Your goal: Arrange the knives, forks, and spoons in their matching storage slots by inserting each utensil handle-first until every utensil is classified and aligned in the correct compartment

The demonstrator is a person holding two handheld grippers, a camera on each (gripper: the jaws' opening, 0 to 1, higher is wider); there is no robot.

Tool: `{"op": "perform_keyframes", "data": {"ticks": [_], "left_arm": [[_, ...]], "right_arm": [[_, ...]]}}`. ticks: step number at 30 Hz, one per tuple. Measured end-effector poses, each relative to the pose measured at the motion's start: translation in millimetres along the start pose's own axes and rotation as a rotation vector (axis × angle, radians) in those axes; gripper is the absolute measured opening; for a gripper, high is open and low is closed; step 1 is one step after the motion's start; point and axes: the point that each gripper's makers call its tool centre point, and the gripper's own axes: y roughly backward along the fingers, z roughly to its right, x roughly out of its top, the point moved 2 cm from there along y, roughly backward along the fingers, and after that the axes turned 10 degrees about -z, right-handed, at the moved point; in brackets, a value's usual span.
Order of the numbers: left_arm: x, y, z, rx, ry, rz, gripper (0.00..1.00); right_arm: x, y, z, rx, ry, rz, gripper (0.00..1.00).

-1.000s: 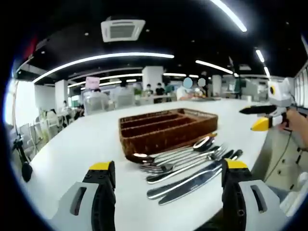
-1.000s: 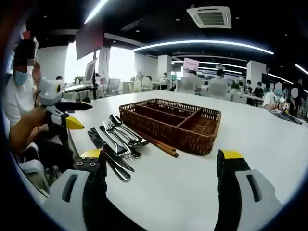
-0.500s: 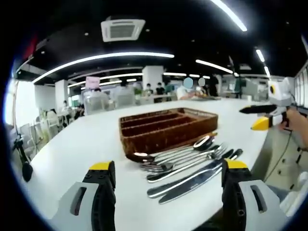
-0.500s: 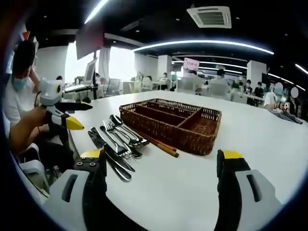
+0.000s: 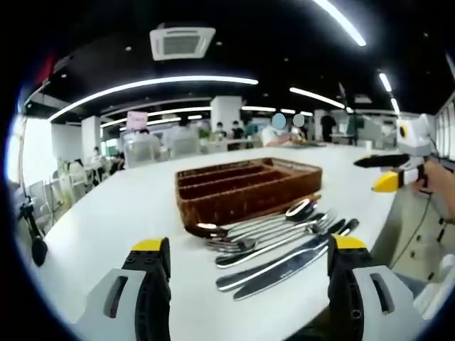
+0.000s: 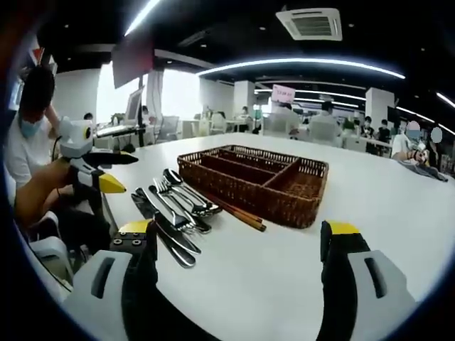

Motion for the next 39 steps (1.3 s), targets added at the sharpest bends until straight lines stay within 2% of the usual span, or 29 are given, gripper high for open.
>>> {"op": "perform_keyframes", "data": {"ticks": [39], "left_arm": [[-7.4, -3.5, 0.7, 0.002, -0.004, -0.019, 0.91]], "right_arm": [[7.9, -9.2, -7.4, 0.031, 0.009, 0.007, 0.99]]}}
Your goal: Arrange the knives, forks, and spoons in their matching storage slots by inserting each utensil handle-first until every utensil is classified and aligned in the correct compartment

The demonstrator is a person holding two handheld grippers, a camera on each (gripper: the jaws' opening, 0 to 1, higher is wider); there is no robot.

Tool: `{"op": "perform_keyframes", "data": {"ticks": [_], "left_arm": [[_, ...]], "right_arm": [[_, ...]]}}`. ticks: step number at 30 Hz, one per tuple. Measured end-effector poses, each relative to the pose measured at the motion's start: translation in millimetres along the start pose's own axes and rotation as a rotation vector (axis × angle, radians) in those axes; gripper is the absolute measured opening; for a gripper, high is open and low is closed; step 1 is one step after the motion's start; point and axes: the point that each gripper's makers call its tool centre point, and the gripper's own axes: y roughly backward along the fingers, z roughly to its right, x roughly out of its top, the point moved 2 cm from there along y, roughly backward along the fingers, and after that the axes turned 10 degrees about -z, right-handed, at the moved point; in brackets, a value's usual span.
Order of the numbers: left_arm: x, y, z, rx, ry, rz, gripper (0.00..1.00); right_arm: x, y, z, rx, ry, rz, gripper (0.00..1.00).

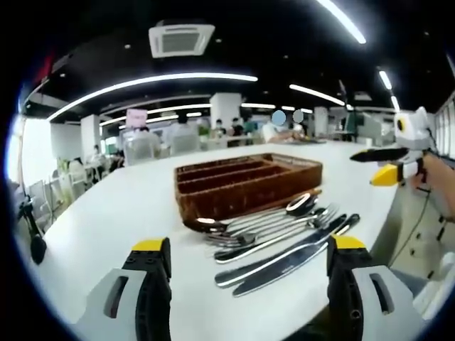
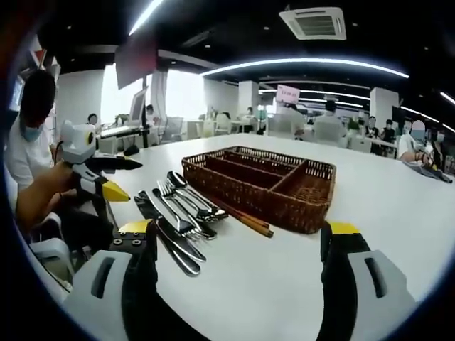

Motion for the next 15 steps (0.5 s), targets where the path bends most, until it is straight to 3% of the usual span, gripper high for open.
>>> {"op": "perform_keyframes", "data": {"ticks": [15], "left_arm": [[-2.9, -2.1, -1.1, 0.0, 0.001, -0.005, 0.91]], "right_arm": [[8.1, -10.4, -5.5, 0.026, 0.014, 0.004, 0.98]]}}
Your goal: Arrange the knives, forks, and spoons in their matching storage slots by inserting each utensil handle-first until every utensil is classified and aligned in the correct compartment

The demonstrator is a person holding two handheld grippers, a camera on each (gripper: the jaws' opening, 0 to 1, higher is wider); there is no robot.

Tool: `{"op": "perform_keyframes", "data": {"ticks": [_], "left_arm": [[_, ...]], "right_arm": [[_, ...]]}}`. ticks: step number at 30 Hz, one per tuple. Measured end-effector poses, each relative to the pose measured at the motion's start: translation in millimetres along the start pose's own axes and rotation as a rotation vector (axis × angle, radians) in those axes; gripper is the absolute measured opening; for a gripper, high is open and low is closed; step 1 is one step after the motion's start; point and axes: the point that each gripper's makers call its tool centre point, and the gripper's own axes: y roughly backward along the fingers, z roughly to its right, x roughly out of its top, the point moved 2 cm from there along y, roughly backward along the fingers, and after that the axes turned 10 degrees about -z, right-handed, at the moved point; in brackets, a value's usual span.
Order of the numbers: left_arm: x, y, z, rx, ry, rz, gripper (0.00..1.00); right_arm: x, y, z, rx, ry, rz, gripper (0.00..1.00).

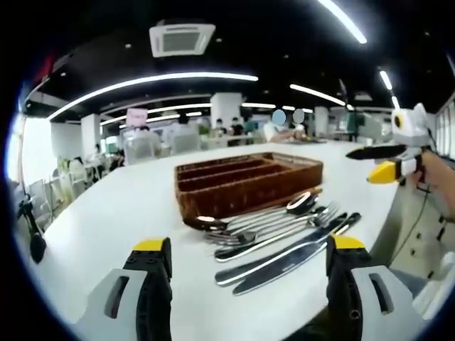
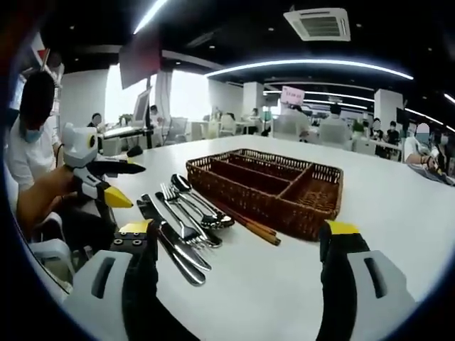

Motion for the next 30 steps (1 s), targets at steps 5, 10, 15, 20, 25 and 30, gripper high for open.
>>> {"op": "perform_keyframes", "data": {"ticks": [5, 10, 15, 20, 25, 30], "left_arm": [[-0.4, -0.8, -0.6, 0.0, 0.002, -0.002, 0.91], [-2.2, -0.9, -0.1, -0.002, -0.006, -0.012, 0.91], [-2.5, -0.8, -1.0, -0.002, -0.006, -0.015, 0.91], [-2.0, -0.4, -2.2, -0.002, -0.004, -0.014, 0.91], [-2.8, -0.5, -2.4, -0.002, -0.007, -0.016, 0.91], [-3.2, -0.3, -2.2, -0.004, 0.002, -0.012, 0.91]], "right_arm": [[2.8, -7.1, -0.3, 0.007, 0.01, -0.001, 0.98], [2.5, -12.3, -4.1, 0.019, 0.017, -0.005, 0.98], [2.6, -18.1, -9.4, 0.033, 0.024, -0.013, 0.98], [2.2, -23.4, -11.3, 0.042, 0.03, -0.021, 0.98], [3.1, -27.0, -13.2, 0.047, 0.038, -0.025, 0.98], [4.6, -32.9, -16.3, 0.057, 0.05, -0.031, 0.97]]}}
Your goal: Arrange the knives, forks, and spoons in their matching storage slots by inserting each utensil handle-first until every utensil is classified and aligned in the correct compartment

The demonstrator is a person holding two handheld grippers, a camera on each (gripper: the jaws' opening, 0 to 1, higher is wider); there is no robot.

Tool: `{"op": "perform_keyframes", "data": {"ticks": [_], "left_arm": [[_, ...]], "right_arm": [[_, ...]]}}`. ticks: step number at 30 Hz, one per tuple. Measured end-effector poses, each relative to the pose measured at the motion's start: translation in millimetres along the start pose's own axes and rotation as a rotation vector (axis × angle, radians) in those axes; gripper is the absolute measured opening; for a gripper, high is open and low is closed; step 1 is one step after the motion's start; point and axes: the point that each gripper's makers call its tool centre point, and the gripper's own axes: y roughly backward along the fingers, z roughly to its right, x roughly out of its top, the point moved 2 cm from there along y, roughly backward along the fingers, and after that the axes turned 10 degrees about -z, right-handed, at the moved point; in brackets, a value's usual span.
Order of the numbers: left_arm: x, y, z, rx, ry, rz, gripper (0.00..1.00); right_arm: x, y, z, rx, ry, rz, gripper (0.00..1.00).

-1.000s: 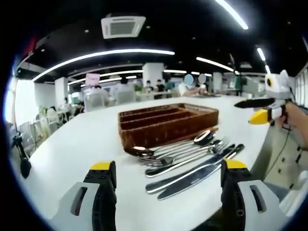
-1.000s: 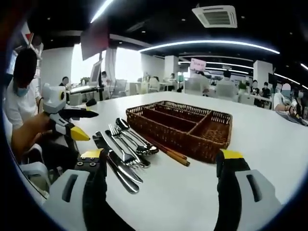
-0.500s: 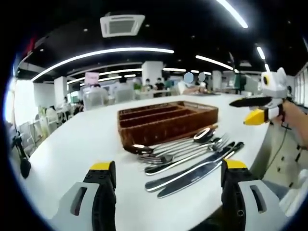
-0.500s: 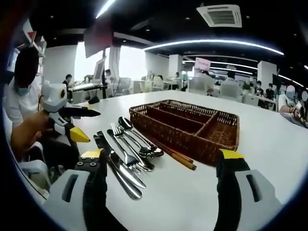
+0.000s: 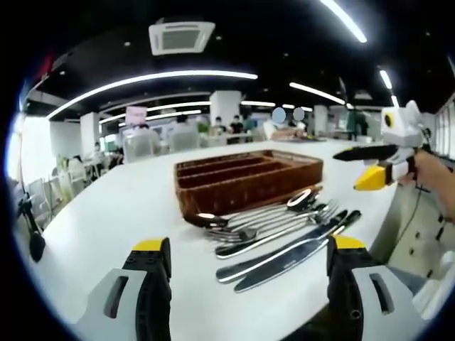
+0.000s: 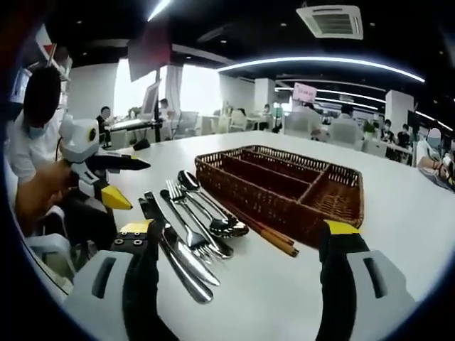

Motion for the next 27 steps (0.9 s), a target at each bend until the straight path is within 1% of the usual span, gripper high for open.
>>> {"op": "perform_keyframes", "data": {"ticks": [4, 14, 21, 27], "left_arm": [[-1.2, -0.1, 0.3, 0.001, -0.005, -0.005, 0.91], [-1.8, 0.5, -0.7, 0.004, 0.004, -0.001, 0.91], [-3.9, -0.3, 0.6, 0.001, -0.003, -0.009, 0.91], [-3.6, 1.5, -2.7, 0.007, 0.003, -0.005, 0.91]], "right_arm": [[0.6, -5.2, -1.7, 0.002, 0.021, -0.01, 0.97], [2.7, -10.3, -3.3, 0.011, 0.033, -0.013, 0.97], [1.2, -20.6, -5.6, 0.025, 0.051, -0.026, 0.96], [0.7, -24.9, -5.3, 0.03, 0.045, -0.026, 0.96]]}}
